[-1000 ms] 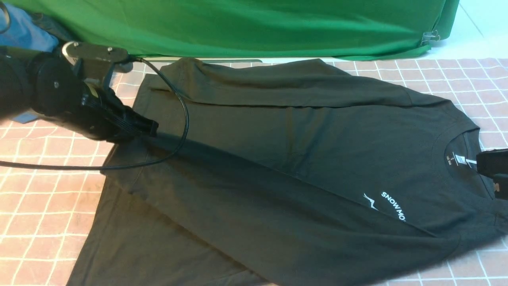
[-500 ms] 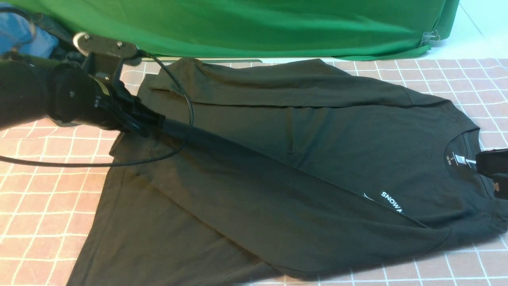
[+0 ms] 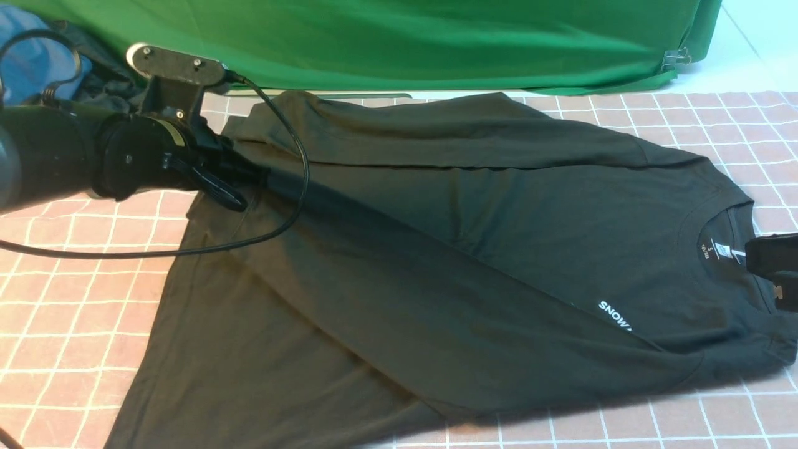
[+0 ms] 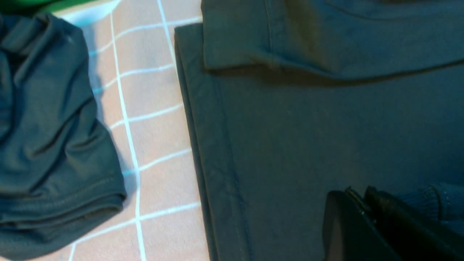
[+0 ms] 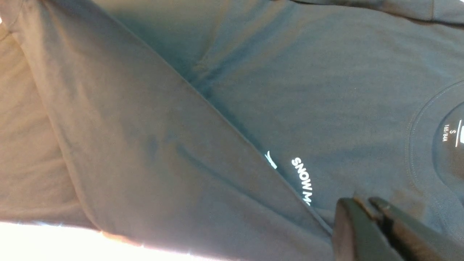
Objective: Fold a long-sleeved shirt over a pink coffee tablecloth.
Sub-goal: 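Fold the left side of the black T-shirt inward over its body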
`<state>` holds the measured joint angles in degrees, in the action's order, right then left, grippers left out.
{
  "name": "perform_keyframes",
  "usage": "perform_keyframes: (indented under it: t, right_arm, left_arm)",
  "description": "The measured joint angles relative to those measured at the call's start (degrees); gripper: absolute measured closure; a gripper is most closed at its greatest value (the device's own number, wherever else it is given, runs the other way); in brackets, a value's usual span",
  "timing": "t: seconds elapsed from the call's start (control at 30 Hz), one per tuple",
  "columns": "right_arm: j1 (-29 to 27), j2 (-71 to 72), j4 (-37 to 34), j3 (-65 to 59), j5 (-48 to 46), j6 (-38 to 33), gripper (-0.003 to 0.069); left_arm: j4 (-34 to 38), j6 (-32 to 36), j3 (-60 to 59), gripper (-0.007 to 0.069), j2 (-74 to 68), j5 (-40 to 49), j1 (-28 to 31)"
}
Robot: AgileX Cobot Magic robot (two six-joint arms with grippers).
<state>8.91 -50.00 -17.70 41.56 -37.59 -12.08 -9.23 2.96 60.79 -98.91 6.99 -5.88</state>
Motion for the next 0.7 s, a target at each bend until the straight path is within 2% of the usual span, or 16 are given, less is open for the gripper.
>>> perform_keyframes:
  t: [0.37,0.47,0.63,0.67,0.7]
  right_arm:
    - [0.0,0.0,-0.2,0.0,0.0,0.0,0.0585]
    - [0.0,0.0,-0.2,0.0,0.0,0.0,0.0578]
    - [0.0,0.0,-0.25,0.0,0.0,0.0,0.0575]
    - [0.0,0.0,-0.25,0.0,0.0,0.0,0.0575]
    - [0.0,0.0,-0.25,0.0,0.0,0.0,0.0572]
  left_arm:
    - [0.24,0.0,0.48,0.0566,-4.53,-1.0,0.25]
    - [-0.03,0.0,0.53,0.0517,-4.77,-1.63,0.25]
    - [-0.12,-1.13,0.74,0.0328,-4.83,-5.55,0.25]
    - [0.06,-1.56,0.82,0.0315,-4.83,-5.55,0.25]
    - [1.28,-4.8,2.27,0.0278,-4.87,-5.04,0.25]
